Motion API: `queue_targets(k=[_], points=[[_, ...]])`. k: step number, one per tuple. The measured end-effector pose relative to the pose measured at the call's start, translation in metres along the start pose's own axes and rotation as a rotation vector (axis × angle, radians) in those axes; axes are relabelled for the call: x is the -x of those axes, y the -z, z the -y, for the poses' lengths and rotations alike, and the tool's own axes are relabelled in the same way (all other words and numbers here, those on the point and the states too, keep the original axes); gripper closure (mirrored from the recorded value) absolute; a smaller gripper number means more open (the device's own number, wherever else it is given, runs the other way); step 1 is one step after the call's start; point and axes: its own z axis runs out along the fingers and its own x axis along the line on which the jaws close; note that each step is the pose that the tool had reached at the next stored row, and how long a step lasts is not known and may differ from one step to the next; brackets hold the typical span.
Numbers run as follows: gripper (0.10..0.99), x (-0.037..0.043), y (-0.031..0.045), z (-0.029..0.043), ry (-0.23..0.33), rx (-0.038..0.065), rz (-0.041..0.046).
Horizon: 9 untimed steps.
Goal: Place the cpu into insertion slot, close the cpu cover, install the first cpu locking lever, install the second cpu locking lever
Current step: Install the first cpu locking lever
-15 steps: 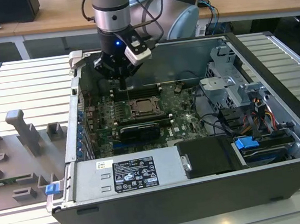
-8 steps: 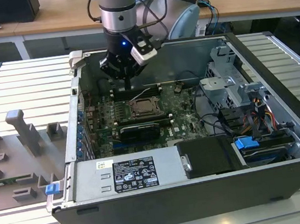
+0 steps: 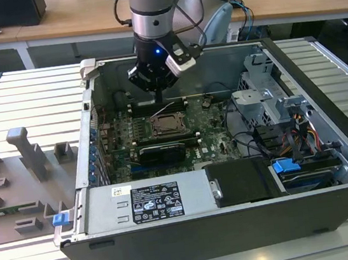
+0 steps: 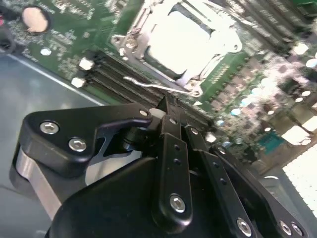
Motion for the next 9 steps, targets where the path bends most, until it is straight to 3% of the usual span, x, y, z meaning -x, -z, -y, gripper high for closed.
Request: queue_targets(k=[1,2,7,8,9], points=[[0.980,0.0018,-0.0007,0.0003,-0.001,0.011,0.0007],[0.980,0.0025,-0.0031,0.0005,0.000,0.012,0.0009],[0.980,0.0025,-0.0107,0.0010,0.000,0.012,0.0025],[0.980,0.0024,-0.0114,0.0010,0.000,0.012,0.0054],[0.980,0.0024,-0.0117,0.0010,0.001,0.011,0.0146]])
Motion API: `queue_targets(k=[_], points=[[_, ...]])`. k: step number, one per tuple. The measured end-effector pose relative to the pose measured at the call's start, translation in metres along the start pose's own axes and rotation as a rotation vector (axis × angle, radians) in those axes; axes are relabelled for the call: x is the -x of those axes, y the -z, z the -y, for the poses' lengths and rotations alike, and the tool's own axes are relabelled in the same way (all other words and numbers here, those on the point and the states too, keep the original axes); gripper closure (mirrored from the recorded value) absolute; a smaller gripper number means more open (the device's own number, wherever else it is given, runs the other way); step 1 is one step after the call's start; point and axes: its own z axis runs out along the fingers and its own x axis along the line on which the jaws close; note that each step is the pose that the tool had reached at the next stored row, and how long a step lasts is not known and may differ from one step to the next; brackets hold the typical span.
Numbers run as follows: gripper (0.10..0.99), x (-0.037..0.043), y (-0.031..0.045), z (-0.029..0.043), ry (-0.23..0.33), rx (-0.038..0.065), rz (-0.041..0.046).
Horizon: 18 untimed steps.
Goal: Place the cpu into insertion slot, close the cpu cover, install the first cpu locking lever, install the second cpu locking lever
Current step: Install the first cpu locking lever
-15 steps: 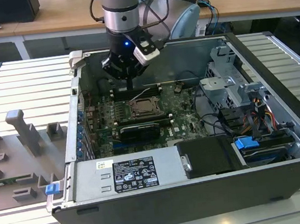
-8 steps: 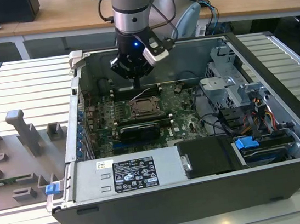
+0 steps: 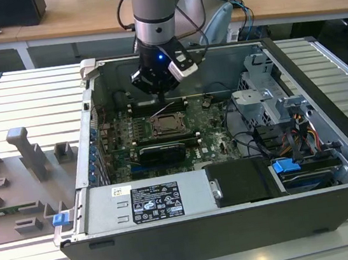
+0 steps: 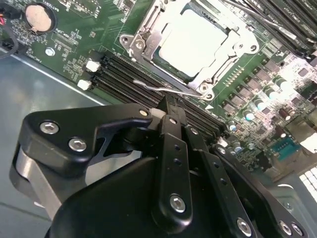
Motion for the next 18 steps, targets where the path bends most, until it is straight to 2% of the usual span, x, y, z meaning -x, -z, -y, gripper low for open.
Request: queue_targets(k=[1,2,10,18], points=[[0.980,0.0000,-0.0006,0.0000,0.001,0.000,0.0080],[0.980,0.0001,-0.0011,0.0000,0.001,0.000,0.0101],[0.980,0.0047,-0.0079,0.0005,0.001,0.004,0.0103],[0.980,0.0140,-0.0153,-0.0008,0.001,0.004,0.0103]])
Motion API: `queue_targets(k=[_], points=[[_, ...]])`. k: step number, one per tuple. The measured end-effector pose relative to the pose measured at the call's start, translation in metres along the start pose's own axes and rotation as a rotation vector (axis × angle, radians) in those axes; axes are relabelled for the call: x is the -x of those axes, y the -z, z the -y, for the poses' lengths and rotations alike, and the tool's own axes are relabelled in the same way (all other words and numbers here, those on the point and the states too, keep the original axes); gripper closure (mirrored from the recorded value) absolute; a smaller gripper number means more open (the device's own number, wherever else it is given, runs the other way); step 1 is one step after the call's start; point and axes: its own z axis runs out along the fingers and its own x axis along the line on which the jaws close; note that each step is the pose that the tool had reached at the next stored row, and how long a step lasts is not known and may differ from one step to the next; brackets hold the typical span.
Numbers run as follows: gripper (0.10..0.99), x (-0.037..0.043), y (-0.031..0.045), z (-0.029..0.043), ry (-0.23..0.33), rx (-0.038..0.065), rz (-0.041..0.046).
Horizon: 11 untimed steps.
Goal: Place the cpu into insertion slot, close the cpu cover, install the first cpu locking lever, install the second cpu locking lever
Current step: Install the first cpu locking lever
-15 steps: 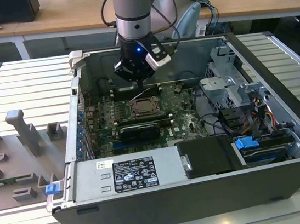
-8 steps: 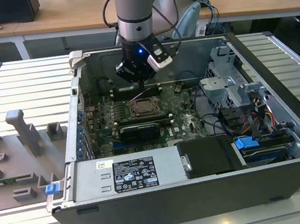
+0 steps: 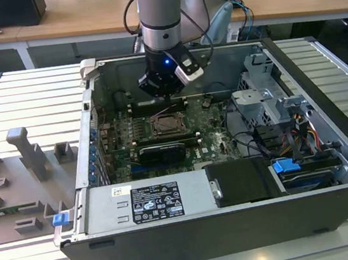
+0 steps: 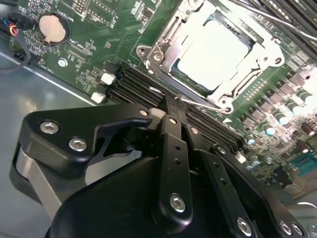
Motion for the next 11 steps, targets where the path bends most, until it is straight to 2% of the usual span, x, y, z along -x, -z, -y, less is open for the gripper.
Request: queue_targets(k=[6,11], points=[[0.980,0.0046,-0.0133,0.0012,0.000,0.000,0.0000],[0.980,0.0053,-0.0174,0.0016,0.000,-0.001,-0.0003]])
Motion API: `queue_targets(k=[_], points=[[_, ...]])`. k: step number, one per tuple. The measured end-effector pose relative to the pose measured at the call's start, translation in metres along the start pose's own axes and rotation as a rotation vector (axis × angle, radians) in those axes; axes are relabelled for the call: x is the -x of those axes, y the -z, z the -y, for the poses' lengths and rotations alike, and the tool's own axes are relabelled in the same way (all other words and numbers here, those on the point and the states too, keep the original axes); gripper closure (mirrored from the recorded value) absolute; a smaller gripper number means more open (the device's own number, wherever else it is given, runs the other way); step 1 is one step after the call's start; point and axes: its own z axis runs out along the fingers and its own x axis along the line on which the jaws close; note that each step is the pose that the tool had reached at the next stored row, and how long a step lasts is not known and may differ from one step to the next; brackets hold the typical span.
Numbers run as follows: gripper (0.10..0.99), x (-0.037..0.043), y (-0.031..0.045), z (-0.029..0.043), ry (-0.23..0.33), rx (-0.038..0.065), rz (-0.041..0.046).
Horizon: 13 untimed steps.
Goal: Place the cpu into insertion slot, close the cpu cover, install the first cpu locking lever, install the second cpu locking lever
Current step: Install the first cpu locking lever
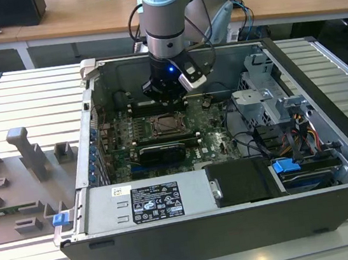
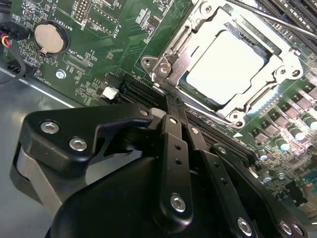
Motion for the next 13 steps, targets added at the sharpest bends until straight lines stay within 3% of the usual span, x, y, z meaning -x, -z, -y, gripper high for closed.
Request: queue_targets(k=[6,13], points=[[0.980,0.0008,-0.0005,0.0001,0.000,-0.007,-0.0003],[0.980,0.0010,-0.0021,0.0003,0.000,-0.009,-0.0004]])
